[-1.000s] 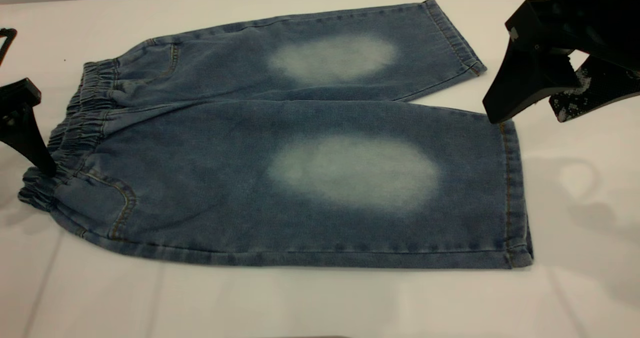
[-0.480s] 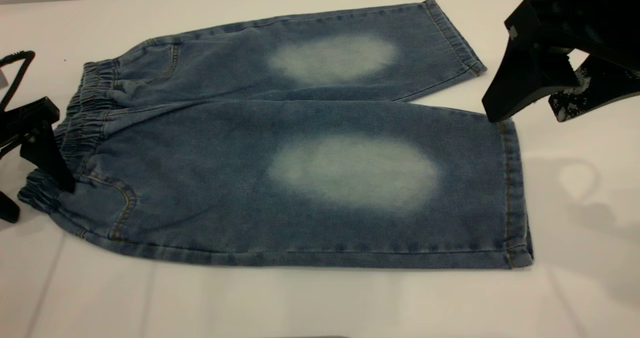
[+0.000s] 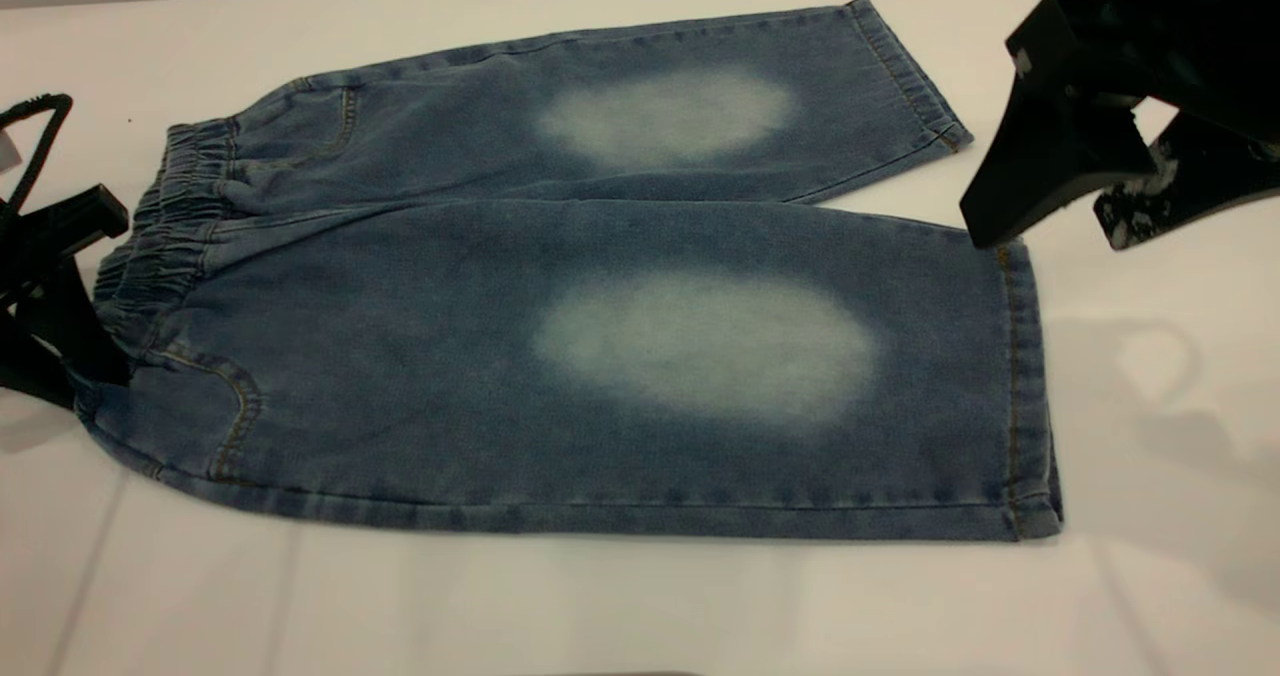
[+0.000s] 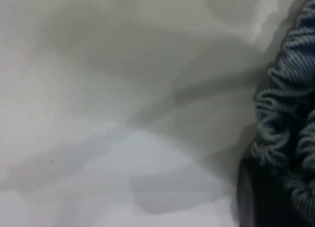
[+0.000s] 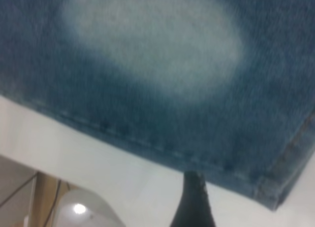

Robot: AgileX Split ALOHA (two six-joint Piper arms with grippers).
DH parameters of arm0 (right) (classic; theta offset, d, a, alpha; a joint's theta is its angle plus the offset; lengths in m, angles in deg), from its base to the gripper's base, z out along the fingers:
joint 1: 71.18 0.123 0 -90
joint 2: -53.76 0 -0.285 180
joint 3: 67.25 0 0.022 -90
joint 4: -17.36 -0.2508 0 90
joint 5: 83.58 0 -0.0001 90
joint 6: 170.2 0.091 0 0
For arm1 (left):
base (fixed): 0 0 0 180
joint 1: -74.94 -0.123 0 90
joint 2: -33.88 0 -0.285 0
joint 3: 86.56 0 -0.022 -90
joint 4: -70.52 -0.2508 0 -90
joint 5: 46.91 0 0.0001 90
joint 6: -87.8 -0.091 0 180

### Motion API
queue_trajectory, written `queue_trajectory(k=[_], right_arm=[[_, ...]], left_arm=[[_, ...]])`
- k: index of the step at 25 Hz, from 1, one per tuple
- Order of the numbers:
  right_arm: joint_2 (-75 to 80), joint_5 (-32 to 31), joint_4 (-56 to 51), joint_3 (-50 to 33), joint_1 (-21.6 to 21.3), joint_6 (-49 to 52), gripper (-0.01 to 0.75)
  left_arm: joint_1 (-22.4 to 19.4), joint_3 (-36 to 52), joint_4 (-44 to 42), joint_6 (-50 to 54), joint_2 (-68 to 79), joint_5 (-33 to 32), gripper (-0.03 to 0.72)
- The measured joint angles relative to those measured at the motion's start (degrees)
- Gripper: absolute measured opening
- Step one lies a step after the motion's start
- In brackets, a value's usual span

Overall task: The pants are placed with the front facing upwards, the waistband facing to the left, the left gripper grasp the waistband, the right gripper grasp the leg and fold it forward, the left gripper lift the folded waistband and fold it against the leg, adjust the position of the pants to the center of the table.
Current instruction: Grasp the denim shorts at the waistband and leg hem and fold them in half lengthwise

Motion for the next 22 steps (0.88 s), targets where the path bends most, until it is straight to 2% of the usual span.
queue_trajectory(k=[2,5,13,22], right_arm=[[0.0,-2.45,0.72,0.02,0.0,0.0,0.48],[0.0,-5.32,1.0,-0.28,0.0,-0.16,0.48],[0.0,-1.96,-4.74,-7.61,0.0,-6.34,0.48],[6.3,-2.4,-18.98,-8.66,0.0,-13.86,0.479]], left_arm=[[0.0,-0.5,0.05,-0.99,-0.05,-1.03,0.083],[0.06,-1.23,-0.13,-2.88,-0.91,-3.45,0.078],[0.52,-1.21,0.24,-4.98,-11.85,-6.1,0.078],[0.52,-1.21,4.12,-9.53,-15.12,-8.46,0.077]])
